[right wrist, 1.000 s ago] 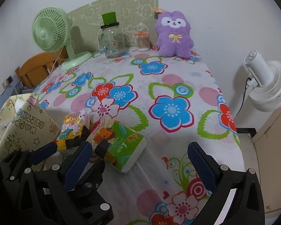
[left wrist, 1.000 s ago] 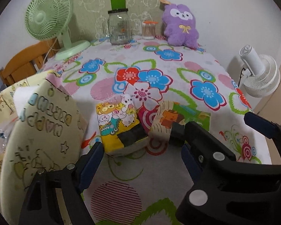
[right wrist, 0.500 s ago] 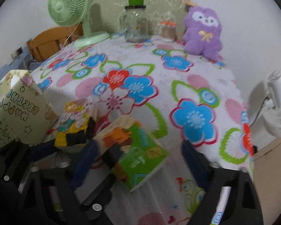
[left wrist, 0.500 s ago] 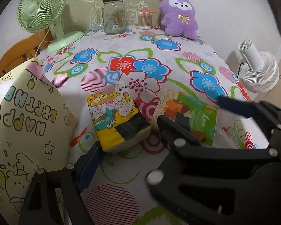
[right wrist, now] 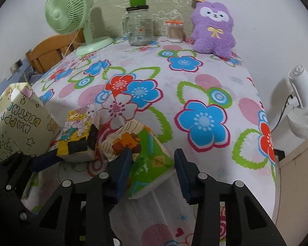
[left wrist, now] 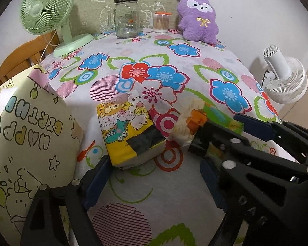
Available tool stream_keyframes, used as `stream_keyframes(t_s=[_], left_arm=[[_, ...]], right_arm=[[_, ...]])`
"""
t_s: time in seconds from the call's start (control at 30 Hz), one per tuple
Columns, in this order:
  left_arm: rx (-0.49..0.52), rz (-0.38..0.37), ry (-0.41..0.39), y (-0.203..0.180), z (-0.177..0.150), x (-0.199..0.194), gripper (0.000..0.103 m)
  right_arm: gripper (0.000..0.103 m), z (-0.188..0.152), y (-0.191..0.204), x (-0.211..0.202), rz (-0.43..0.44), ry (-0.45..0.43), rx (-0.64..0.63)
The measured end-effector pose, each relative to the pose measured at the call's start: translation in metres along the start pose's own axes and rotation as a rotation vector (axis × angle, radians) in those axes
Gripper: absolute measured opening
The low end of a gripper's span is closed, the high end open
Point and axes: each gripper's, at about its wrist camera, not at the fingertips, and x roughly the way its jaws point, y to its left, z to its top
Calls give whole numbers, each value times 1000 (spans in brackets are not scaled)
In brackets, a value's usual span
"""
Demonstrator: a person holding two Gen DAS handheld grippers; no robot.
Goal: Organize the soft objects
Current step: 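Grasp the yellow cartoon snack box with the left tool while the right tool holds the green box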
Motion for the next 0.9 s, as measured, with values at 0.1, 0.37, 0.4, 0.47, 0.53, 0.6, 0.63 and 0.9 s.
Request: stream_keyframes(t_s=[0.1,0.37,0.4,0.47,0.53,0.6,0.63,0.9], left_arm=[[0,14,-6,-1,1,0,87],[-11,53,-49,0,3,-2,77],[-11,58,-55,0,3,-2,74],[-16,56,-44,1,4,1,70],[-19,51,-45,2,4,2,66],[-19,46,-50,2,5,1,60],[-19,41,-52,2,4,1,54],[-6,23,-55,1,3,0,40]], right_arm=[[43,-2,-6,-3,-35,-3,17],[44,-8,-22,-12,-40,-10,84],[44,-8,-21,-13,-33,-11,85],[46,-8,-20,-14,-23,-11,83],[53,-8,-20,-14,-13,-12,90],[69,-8,-20,-14,-9,-13,99],[77,-9,-20,-15,-10,-16,101],[82,-8,-15,-14,6,-15,97]])
